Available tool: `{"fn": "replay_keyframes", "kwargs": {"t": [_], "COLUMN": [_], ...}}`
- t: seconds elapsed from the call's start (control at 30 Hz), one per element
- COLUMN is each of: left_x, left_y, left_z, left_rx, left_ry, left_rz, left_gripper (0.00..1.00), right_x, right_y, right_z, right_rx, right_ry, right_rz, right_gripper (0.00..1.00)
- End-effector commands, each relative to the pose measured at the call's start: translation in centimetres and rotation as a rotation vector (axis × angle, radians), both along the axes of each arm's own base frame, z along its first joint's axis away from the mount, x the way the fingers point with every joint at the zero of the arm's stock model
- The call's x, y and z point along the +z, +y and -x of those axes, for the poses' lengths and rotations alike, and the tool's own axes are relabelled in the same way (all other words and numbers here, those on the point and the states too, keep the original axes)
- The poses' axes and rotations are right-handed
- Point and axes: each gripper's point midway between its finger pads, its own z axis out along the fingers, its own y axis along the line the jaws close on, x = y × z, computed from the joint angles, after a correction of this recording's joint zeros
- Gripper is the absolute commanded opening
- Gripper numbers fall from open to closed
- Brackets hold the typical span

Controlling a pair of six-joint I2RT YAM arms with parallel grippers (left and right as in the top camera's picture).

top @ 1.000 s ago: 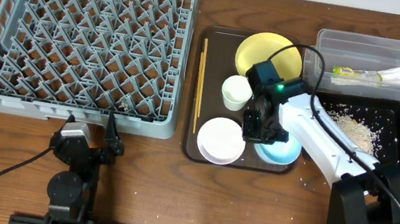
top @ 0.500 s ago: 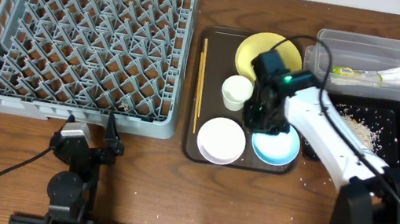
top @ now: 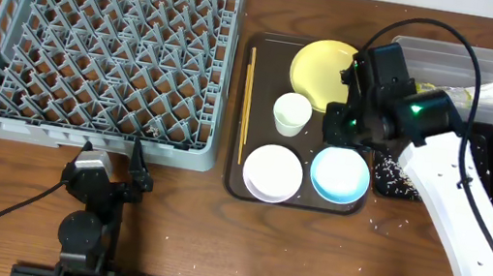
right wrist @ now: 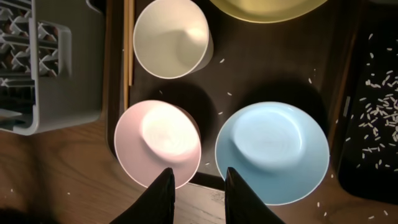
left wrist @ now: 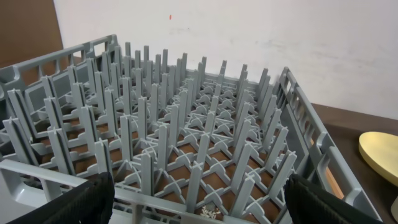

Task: Sort waste into correct bins and load items into the dishwasher
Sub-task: 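Grasp the white cup on the brown tray with the right gripper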

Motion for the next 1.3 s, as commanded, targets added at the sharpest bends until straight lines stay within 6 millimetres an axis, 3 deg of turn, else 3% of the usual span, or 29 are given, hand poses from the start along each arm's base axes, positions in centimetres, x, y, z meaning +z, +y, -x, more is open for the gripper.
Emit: {"fn": "replay_keyframes", "kwargs": {"t": [0.0, 0.43, 0.57, 0.77, 0.83, 1.03, 1.07, 1.27], "left_x": [-1.7, -1.7, -1.7, -1.7, -1.7, -1.7, -1.7, -1.7], "left_y": [0.3, 0.3, 0.3, 0.3, 0.3, 0.3, 0.3, 0.3], "left_z": [0.1, 0.1, 0.1, 0.1, 0.1, 0.1, 0.1, 0.1], "left_rx": [0.015, 0.015, 0.015, 0.015, 0.015, 0.015, 0.015, 0.015], "left_ry": [0.052, 0.052, 0.052, 0.052, 0.052, 0.052, 0.052, 0.052], "left_rz": [-0.015, -0.015, -0.015, -0.015, -0.015, -0.015, -0.015, -0.015], "left_gripper": [0.89, 0.89, 0.89, 0.89, 0.89, 0.89, 0.89, 0.89], "right_x": [0.9, 1.6, 1.9, 1.8, 1.4, -0.6, -1.9, -6.2], "right_y": [0.1, 1.0, 2.0, 2.1, 2.4, 3.8, 4.1, 4.5], "right_z": [-0.1, -1.5, -1.6, -1.8, -2.5, -5.4, -6.1, -7.0], "right_rx": [0.032, 0.042, 0.064, 0.064, 0.064, 0.058, 0.057, 0.037], "right_ry": [-0.029, -0.097, -0.108, -0.114, -0.122, -0.146, -0.136, -0.052], "right_rz": [-0.003, -0.031, -0.064, -0.063, -0.066, -0.080, -0.077, -0.053], "right_gripper": [0.25, 0.15, 0.05, 0.04, 0.08, 0.36, 0.40, 0.42]}}
